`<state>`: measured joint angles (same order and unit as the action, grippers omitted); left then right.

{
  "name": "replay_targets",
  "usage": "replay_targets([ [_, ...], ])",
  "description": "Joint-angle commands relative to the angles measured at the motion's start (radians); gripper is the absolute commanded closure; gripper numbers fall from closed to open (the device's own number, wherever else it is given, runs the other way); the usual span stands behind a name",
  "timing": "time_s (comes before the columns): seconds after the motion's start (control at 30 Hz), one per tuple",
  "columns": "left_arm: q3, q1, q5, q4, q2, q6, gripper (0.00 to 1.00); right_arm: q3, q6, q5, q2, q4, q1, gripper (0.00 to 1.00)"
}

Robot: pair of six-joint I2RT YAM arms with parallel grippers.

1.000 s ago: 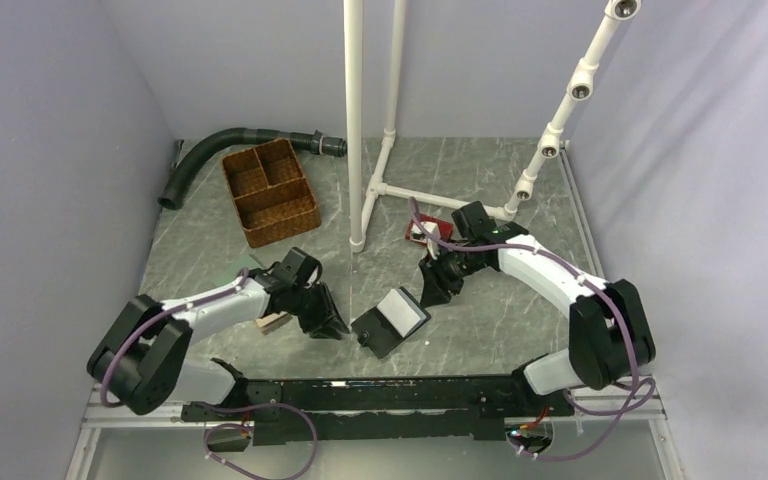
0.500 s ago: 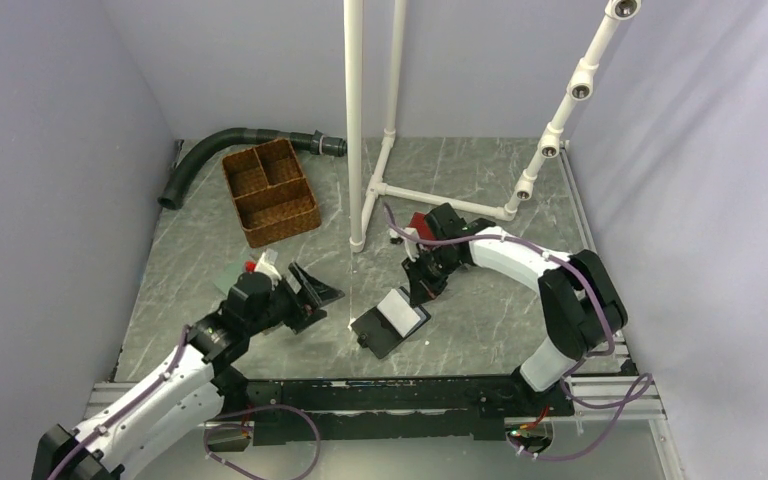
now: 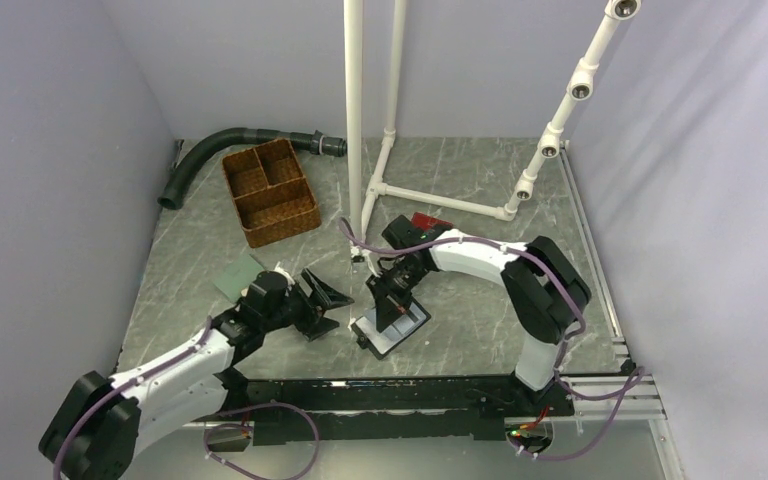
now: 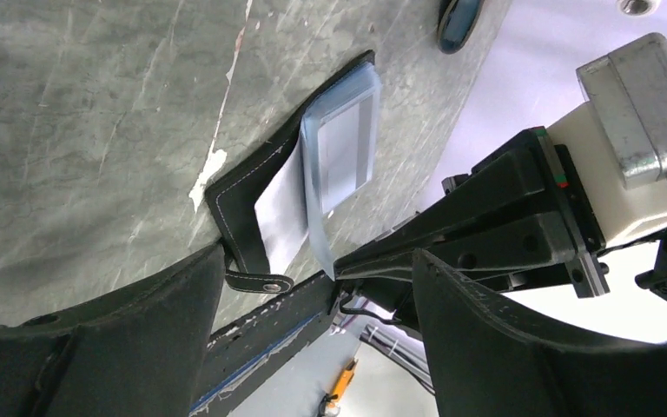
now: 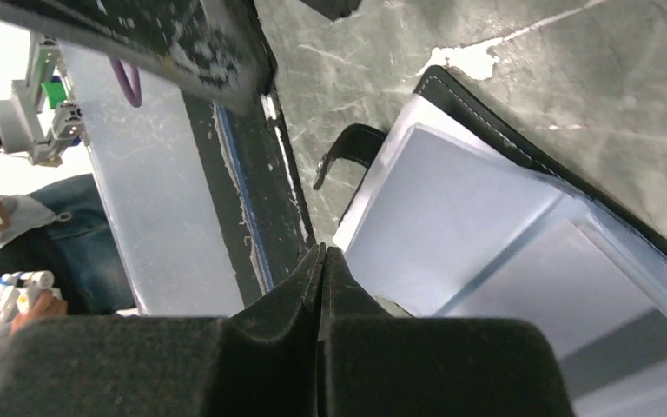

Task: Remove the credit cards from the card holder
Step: Remove the credit card from the card holder.

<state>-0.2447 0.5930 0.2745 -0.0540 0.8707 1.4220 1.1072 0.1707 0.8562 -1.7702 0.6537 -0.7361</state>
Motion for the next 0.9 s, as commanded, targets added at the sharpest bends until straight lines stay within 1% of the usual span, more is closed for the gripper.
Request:
replay_targets([
  [0.0, -0.044, -0.001, 0.059, -0.118, 0.057, 0.009, 0.18, 0.048, -0.043, 0.094, -0.052, 0.012, -0.018, 1.0],
  [0.07, -0.045, -0.001, 0.057, -0.138, 0.078, 0.009, 0.22, 0.051, -0.044, 0.079, -0.066, 0.013, -0.019, 1.0],
  [0.13, -0.04, -0.001, 0.058, -0.173, 0.098, 0.018, 0.31, 0.052, -0.032, 0.068, -0.066, 0.019, -0.019, 0.99],
  [0.2, -0.03, -0.001, 0.065, -0.221, 0.121, 0.03, 0.42, 0.041, -0.017, 0.065, -0.045, 0.016, -0.018, 0.97],
  [0.27, -0.022, -0.001, 0.075, -0.273, 0.145, 0.033, 0.48, 0.022, 0.007, 0.071, -0.02, 0.017, -0.019, 0.93],
  [0.4, -0.037, 0.001, 0.081, -0.336, 0.181, 0.016, 0.56, -0.027, -0.011, 0.053, 0.002, -0.027, -0.019, 0.85],
  [0.47, -0.048, 0.001, 0.079, -0.358, 0.202, 0.008, 0.66, -0.028, -0.019, 0.041, -0.024, -0.025, -0.019, 0.84],
  [0.53, -0.056, 0.001, 0.079, -0.408, 0.242, 0.011, 0.77, -0.007, -0.015, 0.049, -0.063, -0.008, -0.018, 0.84],
  [0.57, -0.059, 0.001, 0.083, -0.429, 0.264, 0.015, 0.81, 0.002, -0.016, 0.058, -0.076, -0.001, -0.018, 0.84],
  [0.7, -0.087, 0.013, 0.103, -0.482, 0.35, 0.014, 0.84, 0.009, -0.019, 0.101, -0.09, 0.004, -0.014, 0.85],
  [0.8, -0.106, 0.04, 0.097, -0.514, 0.419, 0.016, 0.85, -0.004, -0.025, 0.151, -0.082, -0.005, -0.002, 0.92],
  [0.87, -0.12, 0.061, 0.103, -0.541, 0.474, 0.025, 0.88, -0.001, -0.018, 0.17, -0.078, 0.0, 0.004, 0.94],
])
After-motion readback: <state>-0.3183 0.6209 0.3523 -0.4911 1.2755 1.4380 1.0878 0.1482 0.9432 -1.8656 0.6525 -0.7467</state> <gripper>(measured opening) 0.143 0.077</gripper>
